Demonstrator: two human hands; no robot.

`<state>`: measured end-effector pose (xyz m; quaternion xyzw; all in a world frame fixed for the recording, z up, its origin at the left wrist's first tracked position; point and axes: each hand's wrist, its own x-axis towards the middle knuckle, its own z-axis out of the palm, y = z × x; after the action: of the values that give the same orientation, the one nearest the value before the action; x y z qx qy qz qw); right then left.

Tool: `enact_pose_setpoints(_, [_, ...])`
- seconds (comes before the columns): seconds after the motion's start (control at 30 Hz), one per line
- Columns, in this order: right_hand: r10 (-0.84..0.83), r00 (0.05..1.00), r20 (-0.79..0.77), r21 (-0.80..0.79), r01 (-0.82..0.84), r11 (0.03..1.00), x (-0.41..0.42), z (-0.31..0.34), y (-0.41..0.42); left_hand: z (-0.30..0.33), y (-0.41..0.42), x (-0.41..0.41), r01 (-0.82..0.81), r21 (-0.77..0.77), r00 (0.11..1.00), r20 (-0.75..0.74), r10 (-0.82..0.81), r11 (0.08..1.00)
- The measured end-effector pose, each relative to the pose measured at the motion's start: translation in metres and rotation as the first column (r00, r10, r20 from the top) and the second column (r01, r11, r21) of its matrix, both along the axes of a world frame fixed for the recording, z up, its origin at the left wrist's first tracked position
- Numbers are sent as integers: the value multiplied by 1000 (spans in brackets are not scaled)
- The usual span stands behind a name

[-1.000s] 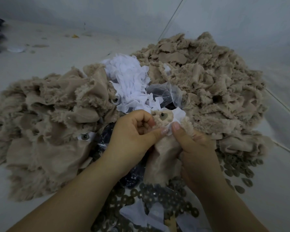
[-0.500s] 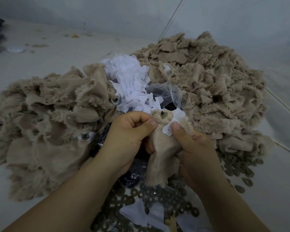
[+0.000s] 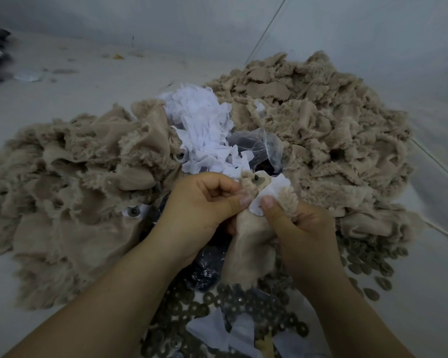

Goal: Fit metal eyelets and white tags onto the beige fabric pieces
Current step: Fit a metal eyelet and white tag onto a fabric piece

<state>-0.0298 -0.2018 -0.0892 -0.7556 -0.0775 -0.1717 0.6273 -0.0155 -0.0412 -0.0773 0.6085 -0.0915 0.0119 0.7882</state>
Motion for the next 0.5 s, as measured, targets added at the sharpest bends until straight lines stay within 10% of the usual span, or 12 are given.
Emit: enact_pose_setpoints(0.5, [8,975,222,-304,61,951,3,-7,3,-4,-3,1,-59,9,995,-81,60,998])
